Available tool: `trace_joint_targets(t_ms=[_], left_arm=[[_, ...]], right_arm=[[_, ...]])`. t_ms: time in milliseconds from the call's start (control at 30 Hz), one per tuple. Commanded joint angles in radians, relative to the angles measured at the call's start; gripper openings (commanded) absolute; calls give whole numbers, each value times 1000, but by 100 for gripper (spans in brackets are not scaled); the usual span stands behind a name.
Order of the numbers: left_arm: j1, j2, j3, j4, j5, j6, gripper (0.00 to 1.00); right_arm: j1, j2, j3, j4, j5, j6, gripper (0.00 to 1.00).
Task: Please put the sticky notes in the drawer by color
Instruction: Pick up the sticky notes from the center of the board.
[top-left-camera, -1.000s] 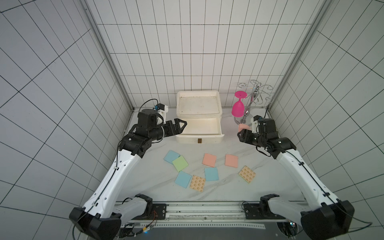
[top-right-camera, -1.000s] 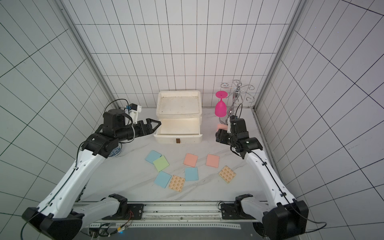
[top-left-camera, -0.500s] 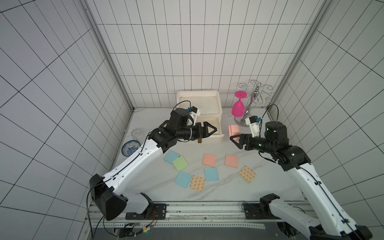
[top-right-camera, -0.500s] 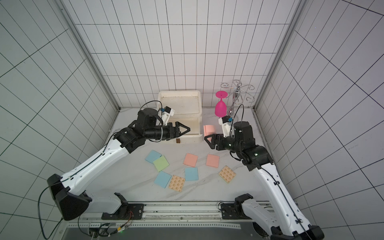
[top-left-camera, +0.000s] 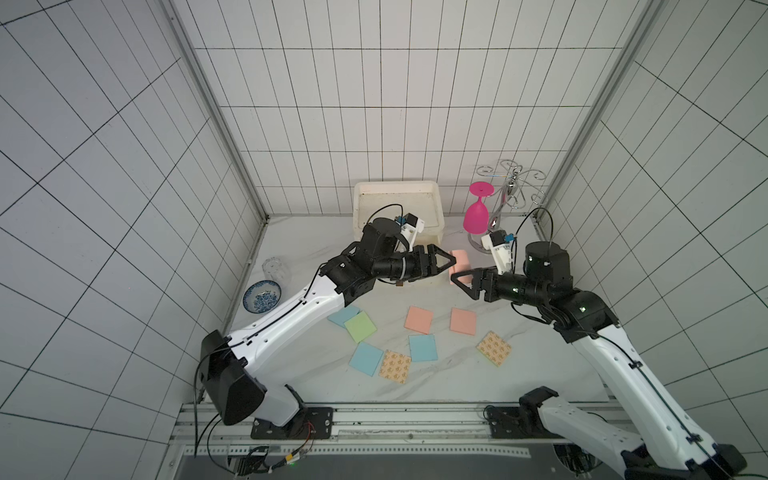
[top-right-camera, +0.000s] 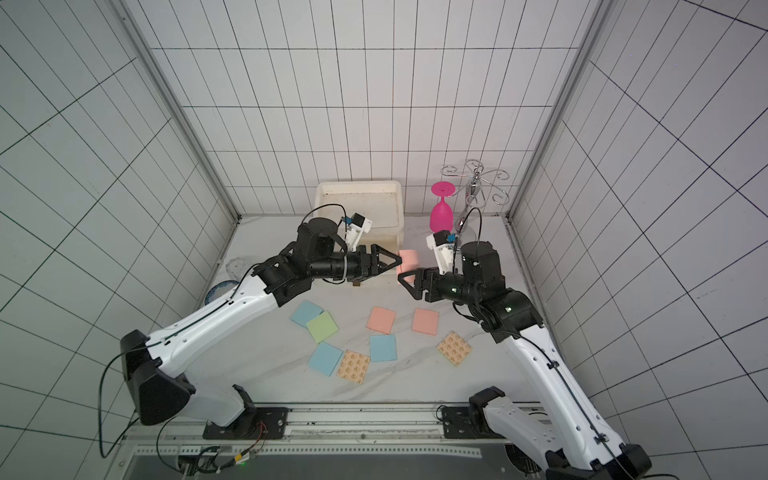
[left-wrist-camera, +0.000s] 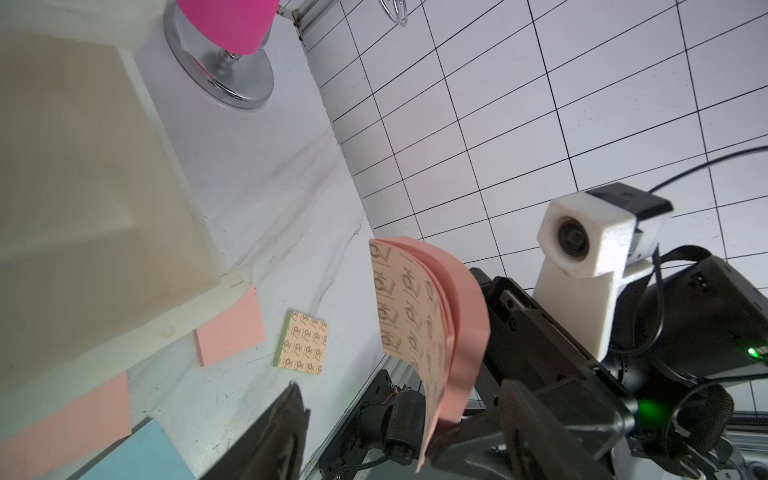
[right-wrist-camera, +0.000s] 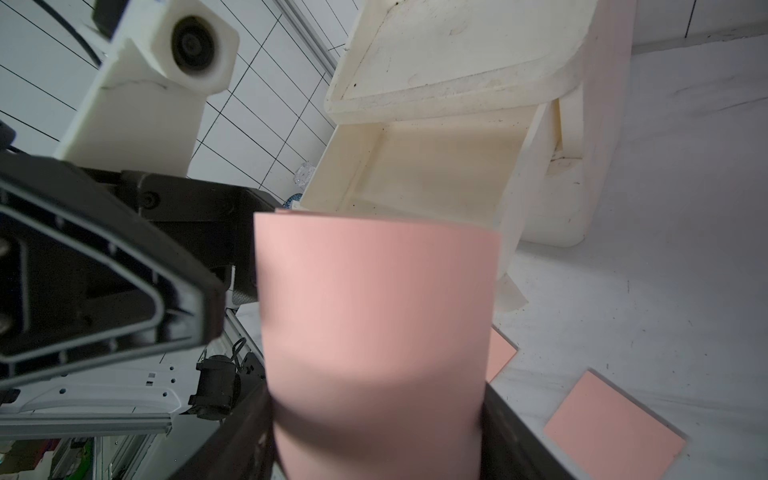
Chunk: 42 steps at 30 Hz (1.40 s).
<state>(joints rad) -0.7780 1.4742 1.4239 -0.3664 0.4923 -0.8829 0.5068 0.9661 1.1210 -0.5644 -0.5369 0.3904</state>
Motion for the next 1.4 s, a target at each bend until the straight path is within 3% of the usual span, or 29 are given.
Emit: trace_joint_targets(t_ms=[0, 267, 367, 567, 633, 767, 867, 933, 1133, 1367], left_arm=[[-7, 13, 43, 49, 10, -16, 73], [-18, 30, 68, 61, 3, -28, 63], [-25, 40, 72, 72, 10, -32, 48], [-28, 54, 41, 107, 25, -62, 44], [-29, 55, 40, 111, 28, -63, 33], [-28, 51, 44, 116, 25, -62, 23], [-27, 48, 43, 115, 19, -58, 6], [-27, 44, 44, 114, 17, -57, 1], [8, 17, 33, 108, 11, -50, 0], [148, -54, -7, 82, 35, -24, 0]], right_arm=[[11, 1, 59, 40, -16, 5, 71], [31, 25, 71, 22, -12, 2, 71], [36, 36, 70, 17, 0, -4, 71], [45, 45, 71, 36, -3, 4, 70], [46, 48, 72, 41, -2, 5, 70], [49, 48, 69, 41, -3, 5, 70], [49, 45, 69, 41, 3, 6, 70], [49, 41, 69, 41, 10, 7, 72], [50, 14, 65, 22, 78, 16, 89], [-2, -32, 56, -16, 184, 41, 92]])
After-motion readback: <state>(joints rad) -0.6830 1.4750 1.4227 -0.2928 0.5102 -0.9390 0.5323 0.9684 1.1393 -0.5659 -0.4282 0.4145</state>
